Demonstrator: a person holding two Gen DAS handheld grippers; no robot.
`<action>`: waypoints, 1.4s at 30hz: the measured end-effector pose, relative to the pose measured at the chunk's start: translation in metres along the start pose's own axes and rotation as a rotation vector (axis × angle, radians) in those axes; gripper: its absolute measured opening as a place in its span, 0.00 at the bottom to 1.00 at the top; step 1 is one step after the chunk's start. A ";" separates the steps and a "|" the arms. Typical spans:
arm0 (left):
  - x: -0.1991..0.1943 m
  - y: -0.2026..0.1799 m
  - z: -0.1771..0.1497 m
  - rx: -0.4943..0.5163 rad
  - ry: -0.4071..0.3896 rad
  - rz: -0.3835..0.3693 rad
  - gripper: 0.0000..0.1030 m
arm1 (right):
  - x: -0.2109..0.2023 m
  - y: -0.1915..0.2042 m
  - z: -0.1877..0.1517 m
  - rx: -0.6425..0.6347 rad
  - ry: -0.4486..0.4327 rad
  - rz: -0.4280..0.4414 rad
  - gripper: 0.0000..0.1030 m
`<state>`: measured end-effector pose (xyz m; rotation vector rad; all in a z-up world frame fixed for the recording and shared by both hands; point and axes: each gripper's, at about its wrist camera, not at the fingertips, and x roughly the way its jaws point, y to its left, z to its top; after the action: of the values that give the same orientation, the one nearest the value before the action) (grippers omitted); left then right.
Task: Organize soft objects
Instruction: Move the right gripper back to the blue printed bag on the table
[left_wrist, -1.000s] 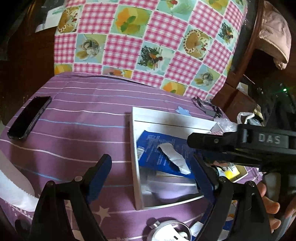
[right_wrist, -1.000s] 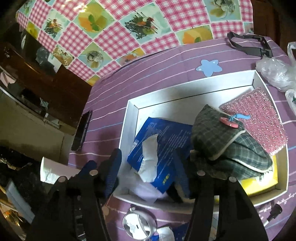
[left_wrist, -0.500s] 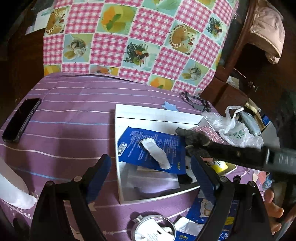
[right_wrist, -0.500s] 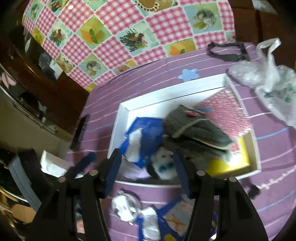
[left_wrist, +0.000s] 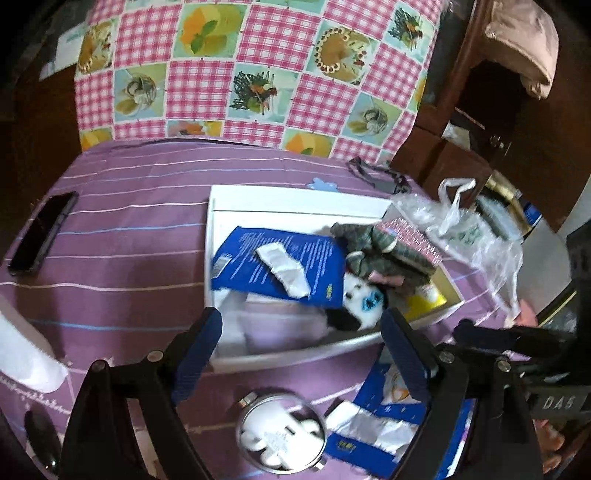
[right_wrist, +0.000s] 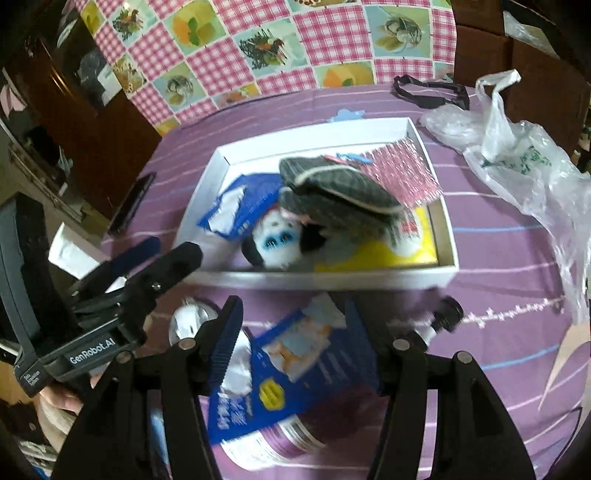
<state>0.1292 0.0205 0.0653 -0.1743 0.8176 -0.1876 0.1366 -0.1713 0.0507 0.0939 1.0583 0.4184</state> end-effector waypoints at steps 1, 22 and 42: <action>-0.001 0.000 -0.002 0.003 0.004 0.005 0.86 | 0.000 -0.002 -0.002 -0.002 0.004 -0.003 0.57; -0.038 -0.020 -0.061 0.203 0.019 0.197 0.86 | -0.010 -0.017 -0.015 0.057 -0.011 0.002 0.58; -0.012 -0.060 -0.091 0.280 0.107 0.227 0.86 | 0.002 -0.020 -0.009 -0.003 0.072 -0.068 0.59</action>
<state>0.0484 -0.0423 0.0266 0.1929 0.9014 -0.0965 0.1357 -0.1896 0.0389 0.0399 1.1289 0.3637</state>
